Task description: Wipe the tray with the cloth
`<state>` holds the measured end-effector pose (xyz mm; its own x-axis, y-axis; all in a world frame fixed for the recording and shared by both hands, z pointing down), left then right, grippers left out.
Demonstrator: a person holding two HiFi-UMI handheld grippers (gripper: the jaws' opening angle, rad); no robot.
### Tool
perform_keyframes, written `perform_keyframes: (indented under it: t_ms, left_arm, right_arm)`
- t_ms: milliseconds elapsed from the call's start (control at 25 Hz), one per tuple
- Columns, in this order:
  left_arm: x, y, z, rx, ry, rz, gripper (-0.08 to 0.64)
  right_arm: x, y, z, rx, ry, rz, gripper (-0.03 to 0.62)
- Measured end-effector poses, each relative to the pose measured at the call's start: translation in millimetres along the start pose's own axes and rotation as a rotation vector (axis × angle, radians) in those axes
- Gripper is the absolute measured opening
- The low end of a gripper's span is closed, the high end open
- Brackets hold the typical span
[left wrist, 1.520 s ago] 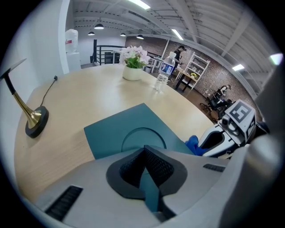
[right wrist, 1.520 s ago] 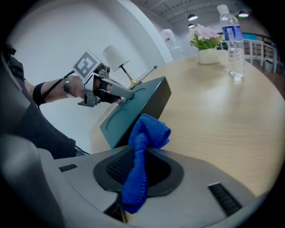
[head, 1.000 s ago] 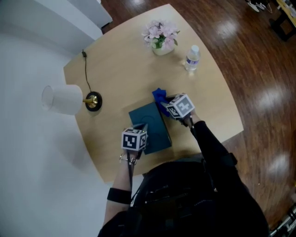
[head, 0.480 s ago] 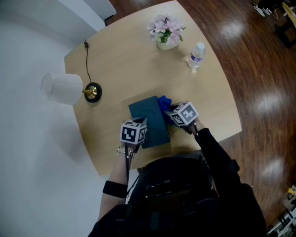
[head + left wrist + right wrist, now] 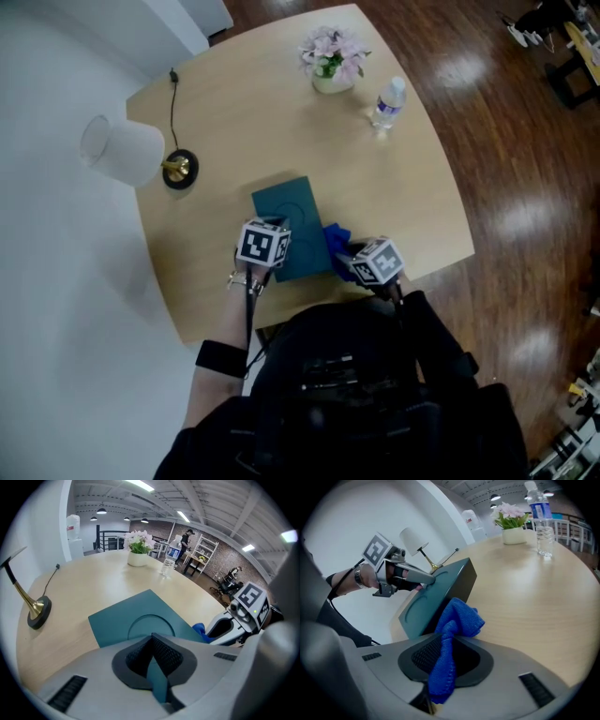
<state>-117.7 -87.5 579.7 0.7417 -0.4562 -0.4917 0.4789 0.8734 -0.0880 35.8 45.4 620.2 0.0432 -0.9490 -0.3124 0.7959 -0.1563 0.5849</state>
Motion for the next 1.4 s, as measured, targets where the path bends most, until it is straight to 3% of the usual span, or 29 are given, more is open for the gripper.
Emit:
perform_keyframes:
  t_ms: [320, 520, 680, 920, 1080, 1200, 1280, 1400]
  left_arm:
    - [-2.0, 3.9, 1.0, 0.012, 0.015, 0.030, 0.001]
    - [-3.8, 9.0, 5.5, 0.017, 0.014, 0.047, 0.002]
    - [-9.8, 18.1, -2.2, 0.000, 0.047, 0.008, 0.002]
    - [-55.9, 48.2, -58.9, 0.051, 0.177, -0.054, 0.002]
    - [-107.3, 63.6, -86.1, 0.117, 0.150, -0.239, 0.002]
    - [-141.3, 75.2, -88.4, 0.123, 0.108, -0.402, 0.002]
    - [-151.7, 86.6, -82.8, 0.097, 0.072, -0.453, 0.002]
    - [-152.0, 98.5, -65.5, 0.060, 0.023, -0.465, 0.002]
  right_arm:
    - [-43.1, -20.7, -15.9, -0.015, 0.010, 0.025, 0.081]
    - [-52.3, -28.3, -29.2, -0.014, 0.022, 0.001, 0.083]
    - [-41.8, -22.0, -45.7, -0.033, 0.074, -0.010, 0.083]
    - [41.3, 4.6, -52.5, -0.106, 0.146, -0.115, 0.081]
    - [123.2, 12.4, -42.7, -0.125, 0.165, -0.226, 0.081]
    - [179.7, 15.6, -30.9, -0.112, 0.167, -0.286, 0.083]
    - [212.4, 14.9, -20.0, -0.104, 0.150, -0.335, 0.081]
    - [245.5, 13.0, 4.5, -0.091, 0.094, -0.415, 0.081]
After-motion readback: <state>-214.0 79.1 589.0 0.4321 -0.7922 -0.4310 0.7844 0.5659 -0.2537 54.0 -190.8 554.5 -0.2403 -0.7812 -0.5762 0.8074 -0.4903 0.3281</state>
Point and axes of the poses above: the fingertips, and each gripper's own axes: z forward along the fingers, y to its right, x out of its top, the point moved 7 cm from there along -z, backward along the fingers, and after that the axes turned 13 degrees about z, right-handed, at the moved point
